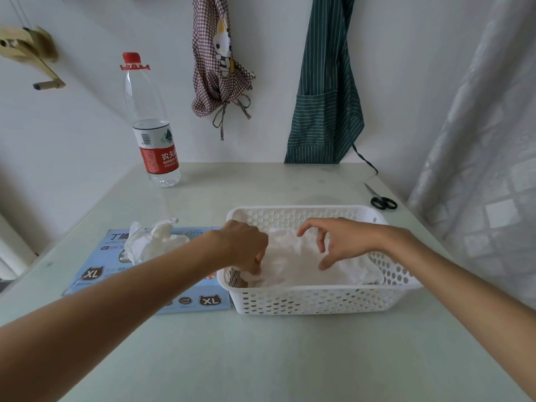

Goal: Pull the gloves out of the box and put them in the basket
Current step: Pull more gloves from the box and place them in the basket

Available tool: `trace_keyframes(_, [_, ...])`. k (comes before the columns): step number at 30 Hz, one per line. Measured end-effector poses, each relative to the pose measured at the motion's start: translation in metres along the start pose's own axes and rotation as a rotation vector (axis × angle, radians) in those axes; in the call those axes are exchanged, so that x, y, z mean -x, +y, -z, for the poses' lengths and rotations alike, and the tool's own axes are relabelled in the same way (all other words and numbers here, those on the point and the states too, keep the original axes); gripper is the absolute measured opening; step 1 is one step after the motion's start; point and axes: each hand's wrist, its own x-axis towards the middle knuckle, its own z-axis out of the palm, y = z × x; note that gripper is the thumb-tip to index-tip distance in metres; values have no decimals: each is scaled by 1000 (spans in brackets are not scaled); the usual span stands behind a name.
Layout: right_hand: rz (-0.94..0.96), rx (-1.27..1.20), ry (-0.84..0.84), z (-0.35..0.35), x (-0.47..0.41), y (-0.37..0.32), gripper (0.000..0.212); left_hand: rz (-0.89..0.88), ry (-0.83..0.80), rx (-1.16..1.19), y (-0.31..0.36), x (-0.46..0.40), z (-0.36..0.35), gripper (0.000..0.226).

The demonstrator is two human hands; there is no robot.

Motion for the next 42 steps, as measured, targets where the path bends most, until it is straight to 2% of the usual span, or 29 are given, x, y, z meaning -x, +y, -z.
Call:
trace_keyframes(3, [-68,18,-28,2,13,12,64,11,96,-19,-5,2,5,29])
trace_keyframes(5, [-115,42,-34,2,17,16,61,-23,214,78,-6,1,10,43])
trace_keyframes(6, [-139,80,-47,2,19,16,64,-59,223,118,-5,-2,11,56])
trace_keyframes(8, [-168,157,-84,0,17,15,81,-143,90,123,-4,-10,7,81])
trace_keyframes(10, [-169,172,-113,-8,13,14,97,-161,-63,64,1,-18,-7,91])
trace_keyframes(18, [-228,302,-211,-12,4,21,106,-28,-331,-146,7,-29,-28,90])
trace_keyframes(25, [-293,321,-239,-8,-4,16,107,-3,-355,-125,8,-35,-28,95])
trace_keyframes(27, [-301,309,-255,-5,-3,14,106,-58,-290,-76,5,-30,-19,92])
trace_keyframes(29, [-298,307,-260,-1,1,9,103,-131,-141,-43,0,-21,-6,91])
trace_keyframes(31, [-260,332,-186,1,8,-1,91,-135,-62,-24,-7,-11,9,97])
trace_keyframes(33, [-161,308,-21,3,14,-20,64,-84,-75,62,-18,2,19,100])
trace_keyframes(35, [-27,107,68,2,14,-37,34,-52,-102,176,-26,14,32,91])
trace_keyframes(37, [38,-17,-20,-9,9,-59,20,-34,-26,282,-36,32,40,75])
trace_keyframes(40, [17,155,-156,-40,-7,-76,19,22,114,409,-61,62,38,59])
trace_keyframes(42, [-9,218,-190,-45,-11,-77,23,84,129,456,-83,78,27,56])
